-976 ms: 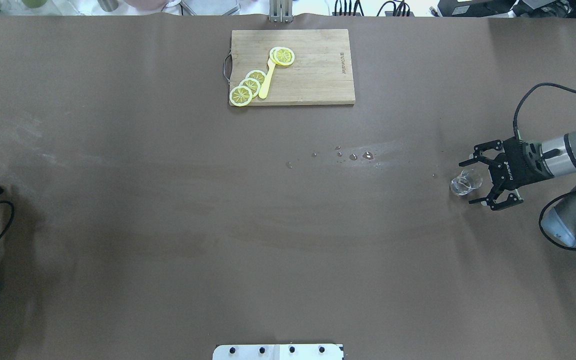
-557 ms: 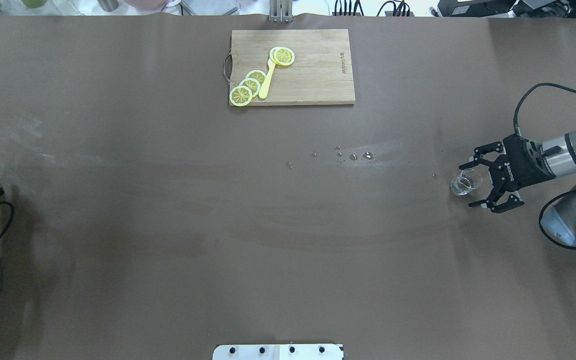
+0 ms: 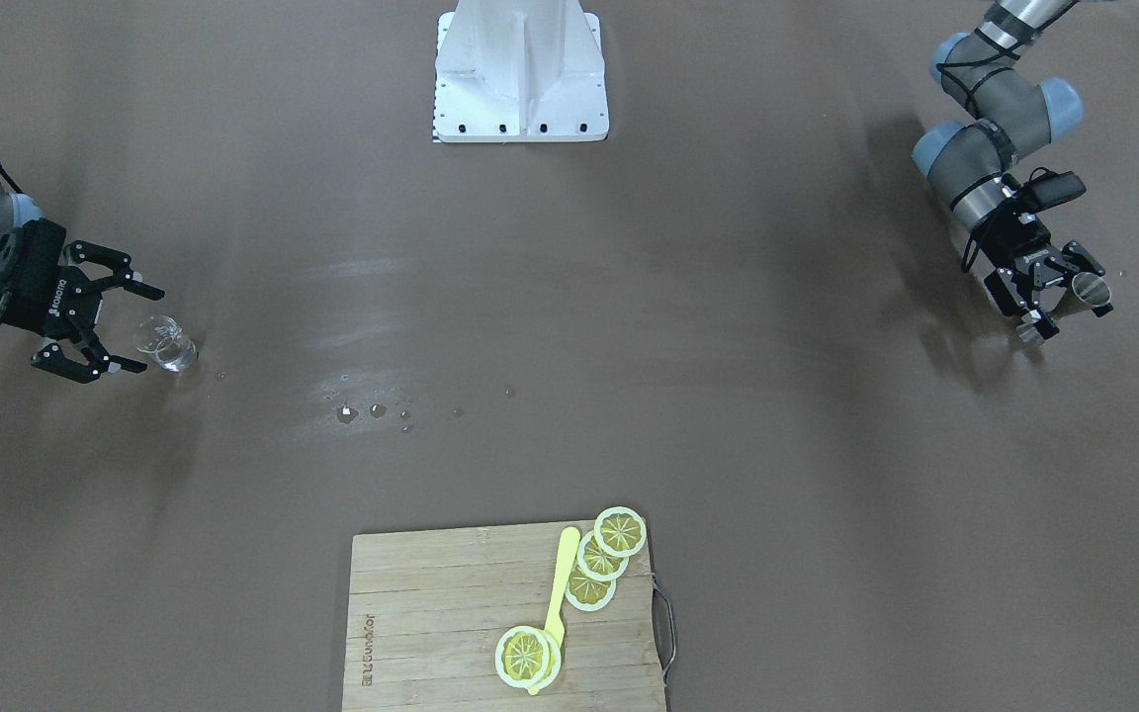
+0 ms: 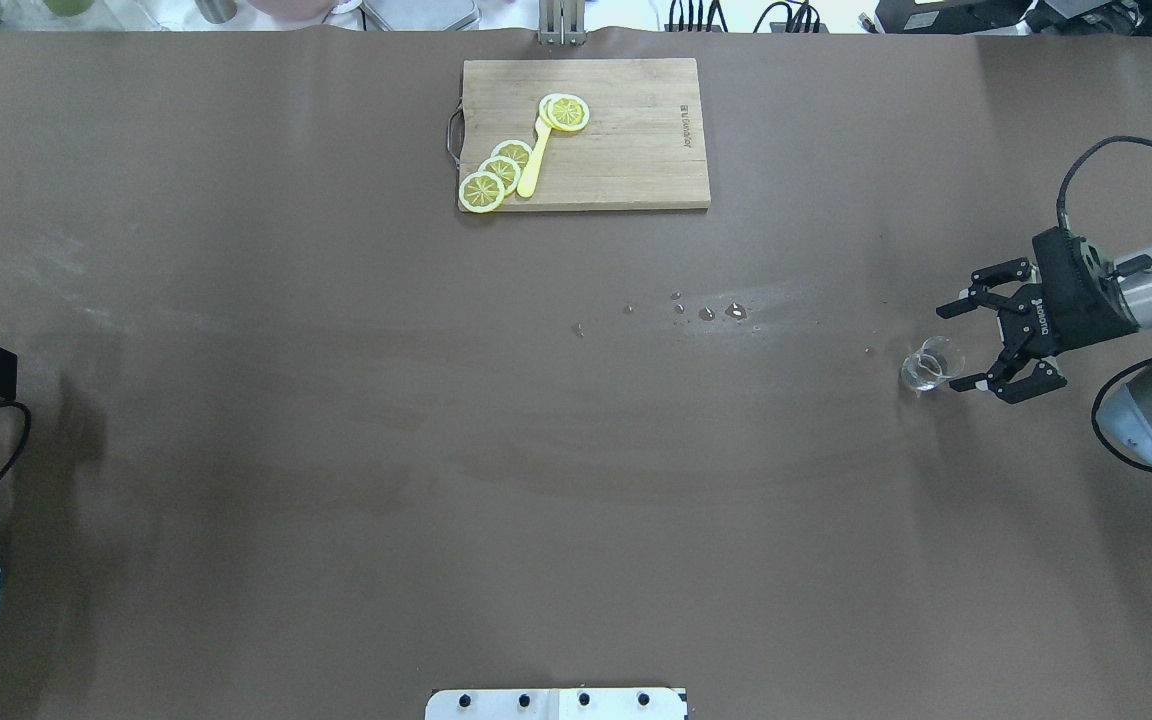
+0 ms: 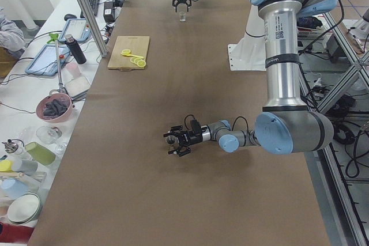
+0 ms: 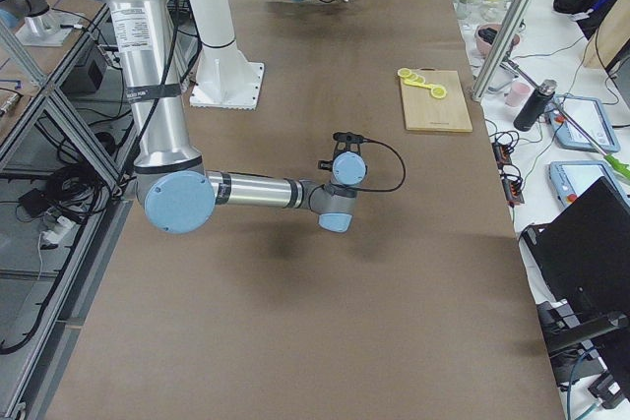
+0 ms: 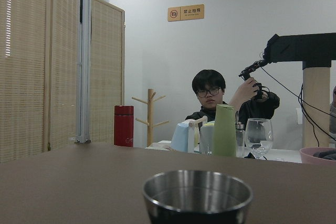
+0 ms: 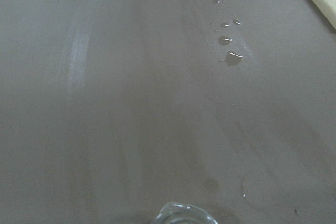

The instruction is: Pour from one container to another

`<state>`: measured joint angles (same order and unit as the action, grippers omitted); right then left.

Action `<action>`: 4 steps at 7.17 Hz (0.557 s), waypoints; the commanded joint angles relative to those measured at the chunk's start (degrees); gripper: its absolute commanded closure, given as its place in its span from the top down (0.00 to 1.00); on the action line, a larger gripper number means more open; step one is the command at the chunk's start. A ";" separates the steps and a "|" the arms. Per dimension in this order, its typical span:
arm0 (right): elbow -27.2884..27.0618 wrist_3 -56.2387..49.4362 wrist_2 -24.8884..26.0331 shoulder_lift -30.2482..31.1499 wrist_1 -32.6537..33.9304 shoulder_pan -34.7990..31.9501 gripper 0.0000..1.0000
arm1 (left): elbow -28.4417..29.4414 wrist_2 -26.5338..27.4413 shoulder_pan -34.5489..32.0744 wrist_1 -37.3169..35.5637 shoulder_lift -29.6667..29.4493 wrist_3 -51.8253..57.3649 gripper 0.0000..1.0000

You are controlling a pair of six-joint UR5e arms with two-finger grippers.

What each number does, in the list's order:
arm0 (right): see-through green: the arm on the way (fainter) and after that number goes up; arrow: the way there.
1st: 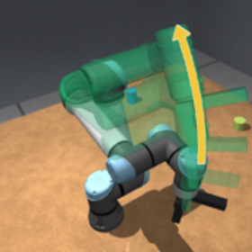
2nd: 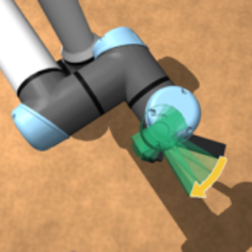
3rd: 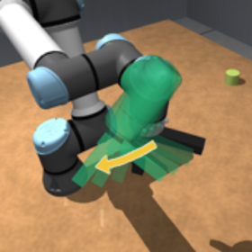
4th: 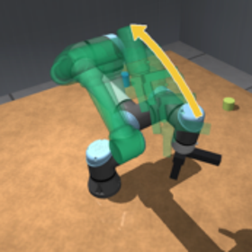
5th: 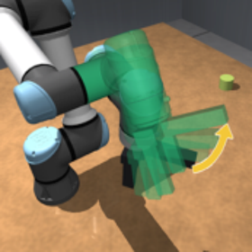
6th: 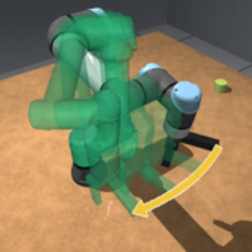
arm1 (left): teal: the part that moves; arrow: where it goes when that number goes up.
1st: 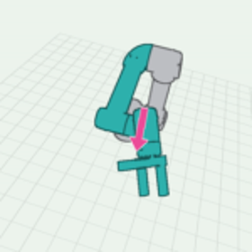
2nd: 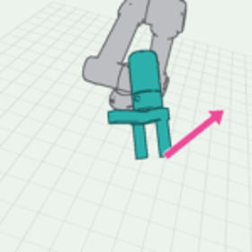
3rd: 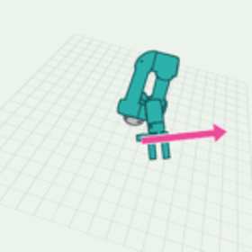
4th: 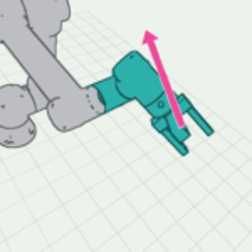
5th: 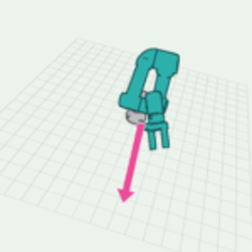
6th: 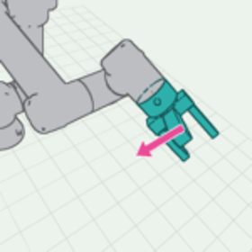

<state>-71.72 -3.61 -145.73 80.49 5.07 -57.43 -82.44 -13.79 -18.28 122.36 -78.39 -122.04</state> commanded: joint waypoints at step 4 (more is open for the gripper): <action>-0.70 22.19 2.96 -2.27 2.47 -11.19 1.00 | -12.65 7.17 4.02 -3.17 7.10 0.57 0.98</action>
<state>-72.11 12.98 -144.95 78.45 5.94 -65.36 -93.29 -10.06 -16.33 119.82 -72.58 -121.59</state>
